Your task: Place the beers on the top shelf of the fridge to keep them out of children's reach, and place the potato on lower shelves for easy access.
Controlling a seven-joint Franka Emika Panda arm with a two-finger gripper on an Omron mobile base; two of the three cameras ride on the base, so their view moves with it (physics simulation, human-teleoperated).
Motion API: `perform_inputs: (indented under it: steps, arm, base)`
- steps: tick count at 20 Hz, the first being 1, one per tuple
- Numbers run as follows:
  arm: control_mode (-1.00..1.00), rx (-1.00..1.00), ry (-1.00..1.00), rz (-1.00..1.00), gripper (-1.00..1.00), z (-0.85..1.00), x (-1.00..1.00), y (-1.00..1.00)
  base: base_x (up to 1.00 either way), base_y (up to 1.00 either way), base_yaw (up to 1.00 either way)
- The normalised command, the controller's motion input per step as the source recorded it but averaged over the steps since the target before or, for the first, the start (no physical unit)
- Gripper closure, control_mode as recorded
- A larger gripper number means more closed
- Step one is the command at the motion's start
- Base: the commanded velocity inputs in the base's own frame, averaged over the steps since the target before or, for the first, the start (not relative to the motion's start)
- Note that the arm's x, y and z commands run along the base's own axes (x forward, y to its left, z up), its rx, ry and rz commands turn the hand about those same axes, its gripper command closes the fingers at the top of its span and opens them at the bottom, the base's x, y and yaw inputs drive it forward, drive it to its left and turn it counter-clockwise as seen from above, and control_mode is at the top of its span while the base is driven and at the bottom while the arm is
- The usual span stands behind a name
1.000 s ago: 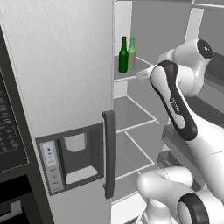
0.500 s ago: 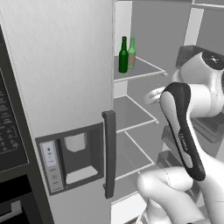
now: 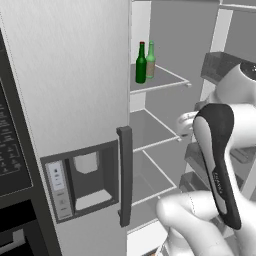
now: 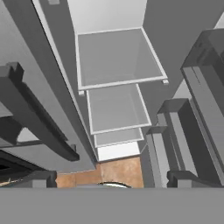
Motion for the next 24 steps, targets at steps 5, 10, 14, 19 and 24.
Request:
perform_inputs:
  steps: [5,10,14,19,24]
  arm:
    - [-1.00,0.00,0.02,-0.03,-1.00,0.00,-0.43,0.00]
    - [1.00,0.00,0.01,0.00,-1.00,0.00,-0.14,0.00]
    - [1.00,0.00,0.00,0.00,-1.00,0.00,0.00,0.00]
    - [1.00,0.00,0.00,0.00,-1.00,0.00,0.00,0.00]
    - [1.00,0.00,0.00,0.00,-1.00,0.00,0.00,0.00]
  base:
    - [0.00,0.00,0.00]
    - [-0.40,0.00,0.00]
    - [-0.95,-0.04,0.00]
    - [-0.80,-0.47,-0.11]
    - [-0.04,-0.97,-0.25]
